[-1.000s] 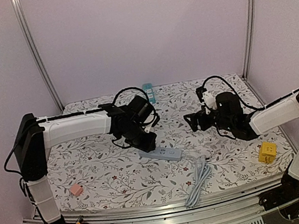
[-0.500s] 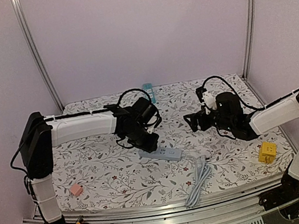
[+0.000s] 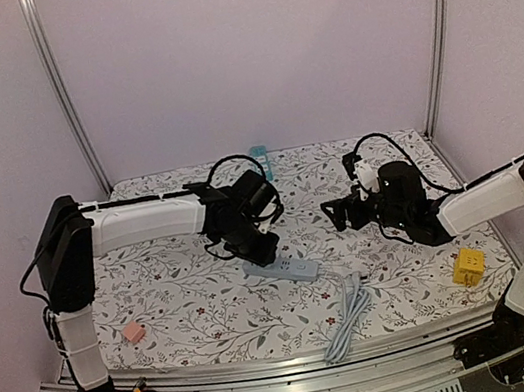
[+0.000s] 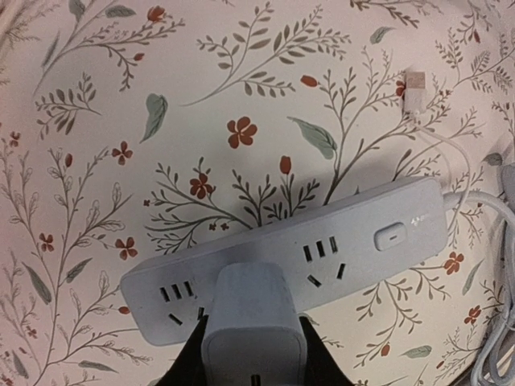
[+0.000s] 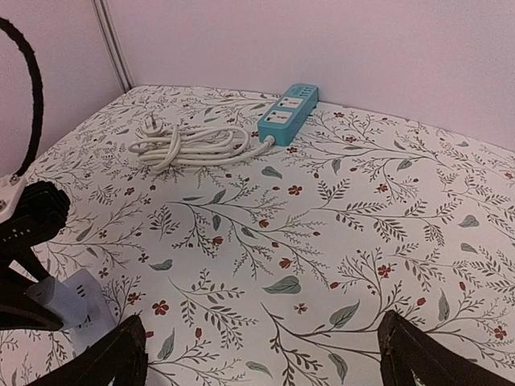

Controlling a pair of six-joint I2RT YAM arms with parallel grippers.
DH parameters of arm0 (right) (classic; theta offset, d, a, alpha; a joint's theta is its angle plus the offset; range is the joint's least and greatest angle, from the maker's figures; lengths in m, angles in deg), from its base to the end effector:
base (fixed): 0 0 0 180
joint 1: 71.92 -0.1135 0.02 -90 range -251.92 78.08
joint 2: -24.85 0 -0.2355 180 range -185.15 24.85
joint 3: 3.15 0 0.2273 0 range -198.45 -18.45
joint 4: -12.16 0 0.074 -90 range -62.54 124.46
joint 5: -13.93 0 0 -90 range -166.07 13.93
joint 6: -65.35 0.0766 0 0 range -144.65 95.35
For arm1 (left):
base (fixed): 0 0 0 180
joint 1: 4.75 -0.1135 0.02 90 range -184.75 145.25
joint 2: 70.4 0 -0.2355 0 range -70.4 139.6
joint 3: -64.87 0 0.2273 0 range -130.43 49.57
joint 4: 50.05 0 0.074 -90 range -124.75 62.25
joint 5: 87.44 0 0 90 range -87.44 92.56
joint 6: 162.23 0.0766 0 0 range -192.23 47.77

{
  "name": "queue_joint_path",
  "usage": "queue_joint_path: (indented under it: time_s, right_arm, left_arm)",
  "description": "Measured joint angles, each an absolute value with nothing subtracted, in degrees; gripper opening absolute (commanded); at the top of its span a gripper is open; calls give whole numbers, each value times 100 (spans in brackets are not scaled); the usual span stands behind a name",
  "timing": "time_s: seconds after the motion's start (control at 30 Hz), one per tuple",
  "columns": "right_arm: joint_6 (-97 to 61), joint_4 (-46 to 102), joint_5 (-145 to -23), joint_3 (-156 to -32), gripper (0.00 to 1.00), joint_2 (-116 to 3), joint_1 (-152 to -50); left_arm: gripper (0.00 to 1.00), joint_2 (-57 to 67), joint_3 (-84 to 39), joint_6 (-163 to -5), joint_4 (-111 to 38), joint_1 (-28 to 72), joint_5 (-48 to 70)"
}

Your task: Insert the plug

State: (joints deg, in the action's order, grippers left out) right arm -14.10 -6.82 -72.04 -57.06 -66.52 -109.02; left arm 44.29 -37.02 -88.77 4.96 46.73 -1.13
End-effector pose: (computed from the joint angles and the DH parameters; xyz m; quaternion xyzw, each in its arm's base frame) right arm 0.2814 0.2061 0.1630 -0.1662 0.7940 0.2098 0.5458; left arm 0.2510 -0.3074 0.1378 0.2885 0.9374 -0.0814 0.1771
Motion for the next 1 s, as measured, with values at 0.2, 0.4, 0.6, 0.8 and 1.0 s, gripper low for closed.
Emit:
queue_joint_path:
  time_s: [0.2, 0.4, 0.6, 0.8, 1.0]
  right_arm:
    - [-1347, -682, -7237, -5706, 99, -6652, -10902]
    - [-1325, -682, -7241, -5706, 99, -6652, -10902]
    - [-1310, -680, -7261, -5706, 99, -6652, -10902]
    - [-1312, -673, -7276, -5706, 99, -6652, -10902]
    - [-1312, -660, -7274, -5706, 99, -6652, -10902]
  left_arm:
    - [0, 4495, -3761, -8877, 474, 4673, -110]
    - [0, 4499, -3765, -8881, 476, 4673, -108]
    - [0, 4526, -3811, -8881, 526, 4673, -108]
    - [0, 4652, -4029, -8888, 745, 4671, -121]
    - [0, 4727, -4156, -9014, 880, 4660, -143]
